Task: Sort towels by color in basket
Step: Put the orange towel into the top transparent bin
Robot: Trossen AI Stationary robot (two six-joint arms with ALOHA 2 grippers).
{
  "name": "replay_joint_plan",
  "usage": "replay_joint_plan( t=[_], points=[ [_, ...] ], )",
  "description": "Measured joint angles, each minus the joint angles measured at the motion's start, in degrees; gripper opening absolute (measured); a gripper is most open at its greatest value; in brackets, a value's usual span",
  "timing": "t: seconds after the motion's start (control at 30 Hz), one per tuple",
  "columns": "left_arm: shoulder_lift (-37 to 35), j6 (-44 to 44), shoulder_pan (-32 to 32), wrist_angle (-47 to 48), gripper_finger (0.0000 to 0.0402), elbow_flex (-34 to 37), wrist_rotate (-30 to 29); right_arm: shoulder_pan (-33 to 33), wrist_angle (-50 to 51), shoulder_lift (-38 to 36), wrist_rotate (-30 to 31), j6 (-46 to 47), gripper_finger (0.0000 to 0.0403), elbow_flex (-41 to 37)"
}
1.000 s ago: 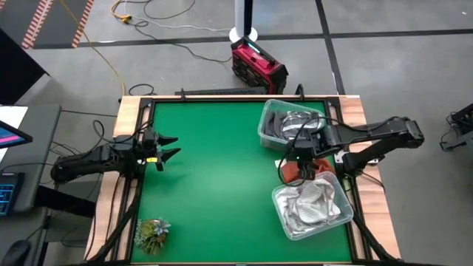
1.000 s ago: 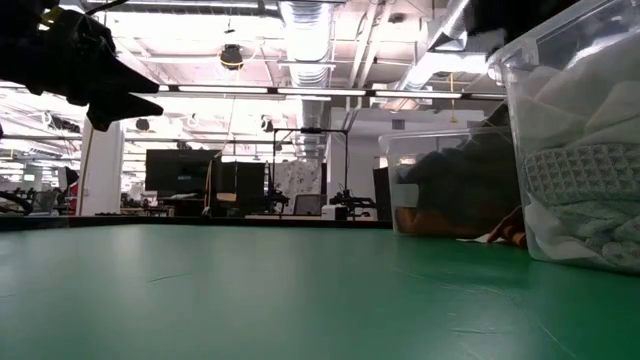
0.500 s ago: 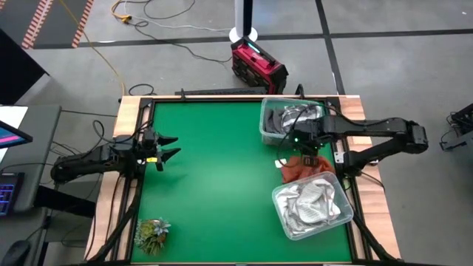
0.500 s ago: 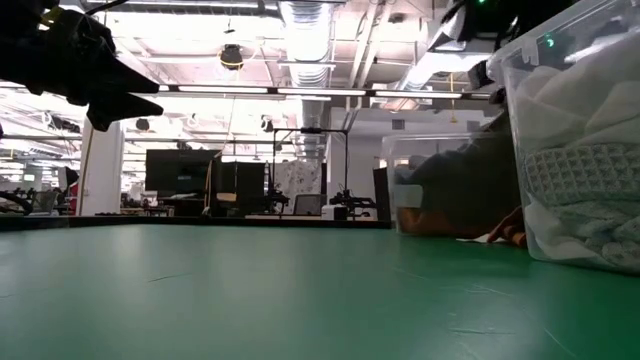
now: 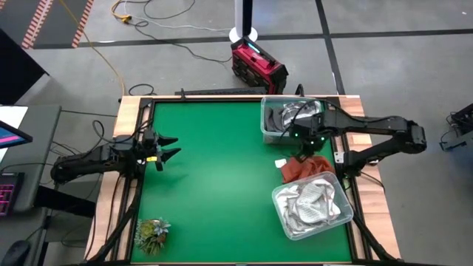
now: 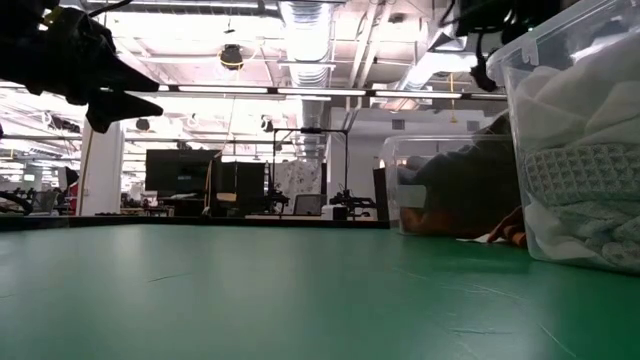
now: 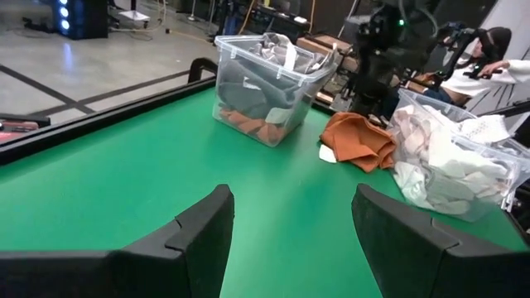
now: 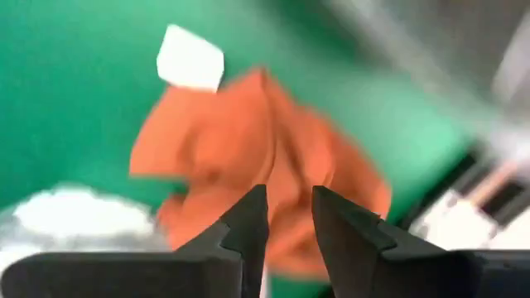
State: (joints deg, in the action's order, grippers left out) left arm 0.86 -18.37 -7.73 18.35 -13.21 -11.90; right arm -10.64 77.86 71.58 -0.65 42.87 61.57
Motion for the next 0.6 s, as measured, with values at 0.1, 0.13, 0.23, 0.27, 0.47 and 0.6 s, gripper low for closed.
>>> replay_joint_plan(
  t=[0.1,0.13,0.23,0.27,0.47,0.6],
  points=[
    [0.0,-0.09,-0.01,-0.35,0.0235,0.0,0.41,1.59,1.21,0.01,-5.12,5.46,0.0159,-0.93],
    [0.0,-0.09,-0.01,-0.33,0.0235,0.0,0.49,2.11,1.01,0.04,-5.43,6.83,0.0168,-1.08],
    [-0.02,-0.06,-0.02,-0.35,0.0235,0.0,0.54,2.88,-2.33,0.34,-5.56,11.99,0.0201,-1.05],
    [0.0,0.16,-0.02,-0.41,0.0235,0.0,0.56,2.81,-3.68,0.57,-5.61,13.67,0.0213,-1.04],
    [-0.02,3.27,-0.01,-0.37,0.0235,0.0,1.46,3.24,-6.62,5.34,-5.49,23.32,0.0269,-1.01],
    [-0.02,7.91,-0.02,-0.34,0.0235,0.0,2.5,4.26,-7.22,10.7,-5.35,26.17,0.0279,-1.01]
  ],
)
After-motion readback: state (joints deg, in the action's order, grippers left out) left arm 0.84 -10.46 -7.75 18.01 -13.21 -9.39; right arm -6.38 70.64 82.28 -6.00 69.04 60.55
